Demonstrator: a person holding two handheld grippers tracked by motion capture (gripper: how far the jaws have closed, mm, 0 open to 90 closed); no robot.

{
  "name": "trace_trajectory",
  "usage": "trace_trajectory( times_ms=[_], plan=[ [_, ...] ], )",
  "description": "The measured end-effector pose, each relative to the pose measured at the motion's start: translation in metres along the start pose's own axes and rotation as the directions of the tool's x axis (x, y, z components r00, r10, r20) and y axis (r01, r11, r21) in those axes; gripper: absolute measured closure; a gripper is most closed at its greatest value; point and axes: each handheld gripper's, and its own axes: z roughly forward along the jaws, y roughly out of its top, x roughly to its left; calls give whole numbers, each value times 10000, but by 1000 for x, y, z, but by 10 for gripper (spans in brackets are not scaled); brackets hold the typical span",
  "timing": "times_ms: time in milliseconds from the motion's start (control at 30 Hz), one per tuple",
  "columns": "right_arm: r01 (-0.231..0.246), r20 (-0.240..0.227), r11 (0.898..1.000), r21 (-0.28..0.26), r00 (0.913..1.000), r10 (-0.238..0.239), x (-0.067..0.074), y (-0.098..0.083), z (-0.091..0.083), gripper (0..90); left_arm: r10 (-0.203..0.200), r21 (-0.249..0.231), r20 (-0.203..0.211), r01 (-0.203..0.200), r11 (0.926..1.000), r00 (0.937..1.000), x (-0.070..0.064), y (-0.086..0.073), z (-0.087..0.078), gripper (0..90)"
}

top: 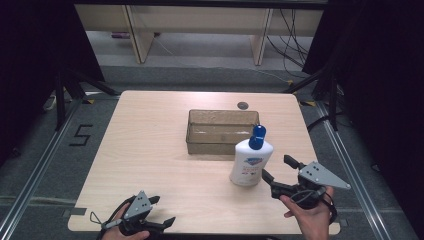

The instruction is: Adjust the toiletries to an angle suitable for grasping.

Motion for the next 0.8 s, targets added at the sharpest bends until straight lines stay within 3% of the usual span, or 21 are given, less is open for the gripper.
trace_trajectory(
  times_ms=[67, 167, 233, 333, 467, 500, 533, 600, 800],
  plan=[
    [184, 56, 9998, -109, 9998, -183, -1, 2, 1, 165, -7, -35, -2, 7, 10000, 10000, 0, 0, 0, 150],
    [-162, 33, 9999, 2, 9999, 162, 4, 8, 3, 167, -24, 45, -26, 24, 10000, 10000, 0, 0, 0, 150],
    [376, 66, 9992, -152, 9993, -375, 2, 12, 5, 170, -20, 66, -19, 20, 10000, 10000, 0, 0, 0, 150],
    [99, -58, 9999, -121, 9999, -99, 6, 19, 8, 172, -74, 34, 22, 74, 10000, 10000, 0, 0, 0, 150],
    [328, -79, 9986, -411, 9994, -332, 6, 24, 11, 174, -83, 30, 26, 82, 10000, 10000, 0, 0, 0, 150],
    [103, -202, 9996, -280, 9997, -109, 8, 27, 12, 178, -89, 33, 21, 89, 10000, 10000, 0, 0, 0, 150],
    [368, -141, 9985, -405, 9992, -374, 7, 28, 14, 181, 50, 130, -37, -49, 9999, 10000, 1, 0, -1, 150],
    [307, -8, 9987, -400, 9995, -308, 8, 30, 15, 185, 11, 99, -13, -11, 10000, 10000, 1, 0, 0, 150],
    [403, -215, 9974, -589, 9989, -416, 8, 37, 25, 224, 6, 199, -50, -5, 9998, 10000, 1, 0, -1, 150]
  ],
)
